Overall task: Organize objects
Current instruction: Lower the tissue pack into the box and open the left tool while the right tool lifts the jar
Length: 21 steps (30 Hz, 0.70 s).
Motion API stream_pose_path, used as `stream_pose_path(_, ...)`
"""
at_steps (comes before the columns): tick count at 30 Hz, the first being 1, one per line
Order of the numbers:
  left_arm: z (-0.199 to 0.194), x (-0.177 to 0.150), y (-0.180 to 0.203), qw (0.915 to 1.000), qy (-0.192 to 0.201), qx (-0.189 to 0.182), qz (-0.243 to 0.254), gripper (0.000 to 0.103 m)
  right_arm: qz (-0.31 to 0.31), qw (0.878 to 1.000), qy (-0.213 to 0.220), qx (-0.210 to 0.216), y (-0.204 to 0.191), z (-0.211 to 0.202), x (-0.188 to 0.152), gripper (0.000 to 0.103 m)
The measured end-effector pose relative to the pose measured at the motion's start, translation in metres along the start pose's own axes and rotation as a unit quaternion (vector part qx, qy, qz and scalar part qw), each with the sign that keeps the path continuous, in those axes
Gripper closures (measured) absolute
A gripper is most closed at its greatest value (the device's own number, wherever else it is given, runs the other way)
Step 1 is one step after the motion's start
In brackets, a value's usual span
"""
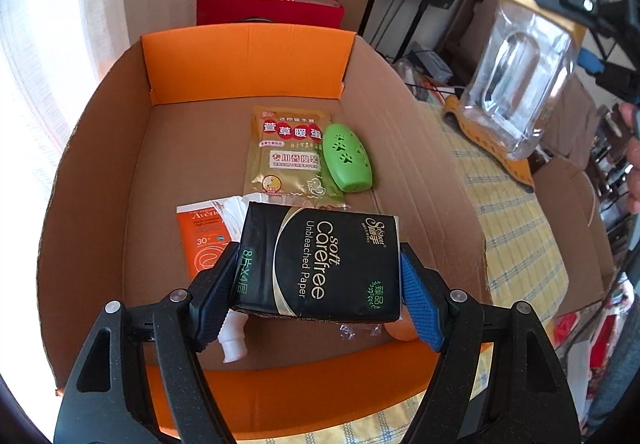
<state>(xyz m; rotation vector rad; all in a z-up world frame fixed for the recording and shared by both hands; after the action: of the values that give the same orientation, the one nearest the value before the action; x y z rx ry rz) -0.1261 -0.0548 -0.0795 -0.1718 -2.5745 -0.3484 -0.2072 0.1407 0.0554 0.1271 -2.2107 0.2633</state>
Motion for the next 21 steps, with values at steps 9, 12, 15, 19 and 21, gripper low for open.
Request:
stream_pose_path(9, 0.012, -0.006, 0.010, 0.9997, -0.023, -0.005, 0.008, 0.029, -0.029, 0.999, -0.016, 0.032, -0.042, 0.010, 0.004, 0.012)
stream_pose_path(12, 0.001, -0.007, 0.003, 0.9999, -0.015, -0.008, -0.003, 0.028, -0.035, 0.998, -0.023, 0.036, -0.051, 0.017, 0.002, 0.012)
stream_pose_path(15, -0.021, -0.007, -0.008, 0.9998, 0.009, -0.010, -0.016, 0.027, -0.036, 0.998, -0.033, 0.042, -0.058, 0.026, 0.001, 0.012)
stream_pose_path(19, -0.049, -0.007, -0.029, 0.9985, 0.042, -0.003, -0.036, 0.015, -0.037, 0.997, -0.045, 0.050, -0.070, 0.039, 0.000, 0.012)
stream_pose_path(21, -0.060, -0.007, -0.042, 0.9977, 0.050, 0.004, -0.046, 0.015, -0.037, 0.996, -0.051, 0.055, -0.078, 0.047, 0.001, 0.012)
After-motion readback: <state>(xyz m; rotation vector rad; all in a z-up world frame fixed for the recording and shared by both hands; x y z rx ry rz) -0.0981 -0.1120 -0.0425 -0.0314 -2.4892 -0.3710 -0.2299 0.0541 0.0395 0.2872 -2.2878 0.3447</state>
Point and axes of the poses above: each gripper's, at about its wrist camera, not at the fingertips, and z roughly the way its jaws point, y to its right, x to its top, the point moved 3 cm from there along z, roughly the way its jaws point, and after that the axes turned 2 degrees about z, right-handed, at the moved point
